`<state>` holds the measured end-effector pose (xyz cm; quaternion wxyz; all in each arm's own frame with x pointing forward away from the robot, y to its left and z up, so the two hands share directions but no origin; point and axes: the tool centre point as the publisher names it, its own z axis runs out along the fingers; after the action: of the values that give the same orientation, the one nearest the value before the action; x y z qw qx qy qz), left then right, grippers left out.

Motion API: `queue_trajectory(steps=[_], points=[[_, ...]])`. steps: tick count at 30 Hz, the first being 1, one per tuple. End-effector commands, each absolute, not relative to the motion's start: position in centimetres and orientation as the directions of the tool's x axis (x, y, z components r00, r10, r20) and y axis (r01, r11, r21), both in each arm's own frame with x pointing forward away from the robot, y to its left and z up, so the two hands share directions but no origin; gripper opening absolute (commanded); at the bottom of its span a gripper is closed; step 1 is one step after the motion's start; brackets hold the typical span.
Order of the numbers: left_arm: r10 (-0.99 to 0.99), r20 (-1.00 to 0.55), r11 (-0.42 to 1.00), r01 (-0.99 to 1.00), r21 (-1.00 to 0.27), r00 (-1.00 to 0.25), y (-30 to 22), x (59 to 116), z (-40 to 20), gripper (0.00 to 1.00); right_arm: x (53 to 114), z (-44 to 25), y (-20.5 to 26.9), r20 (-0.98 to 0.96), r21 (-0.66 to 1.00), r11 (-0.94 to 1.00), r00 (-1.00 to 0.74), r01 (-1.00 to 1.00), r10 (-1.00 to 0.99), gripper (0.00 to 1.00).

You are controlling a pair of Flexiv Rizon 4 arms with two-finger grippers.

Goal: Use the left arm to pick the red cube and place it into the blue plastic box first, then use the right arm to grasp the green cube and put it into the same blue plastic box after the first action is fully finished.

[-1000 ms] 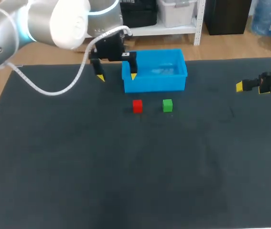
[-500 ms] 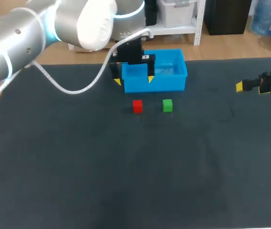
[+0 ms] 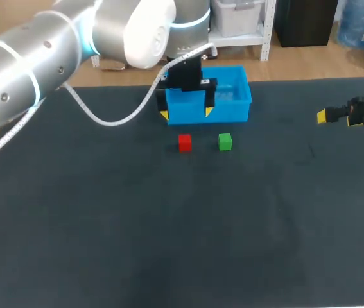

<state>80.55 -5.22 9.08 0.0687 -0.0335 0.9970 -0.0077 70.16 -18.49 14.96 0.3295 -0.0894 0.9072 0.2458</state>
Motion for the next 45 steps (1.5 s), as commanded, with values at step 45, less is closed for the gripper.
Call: queue_trajectory(steps=[45], points=[[0.017, -0.062, 1.0, 0.017, 0.003, -0.998, -5.1, 80.5, 2.3, 1.0, 70.1, 15.0, -18.5, -0.642, 0.386, 0.864, -0.767, -0.324, -0.001, 1.0]])
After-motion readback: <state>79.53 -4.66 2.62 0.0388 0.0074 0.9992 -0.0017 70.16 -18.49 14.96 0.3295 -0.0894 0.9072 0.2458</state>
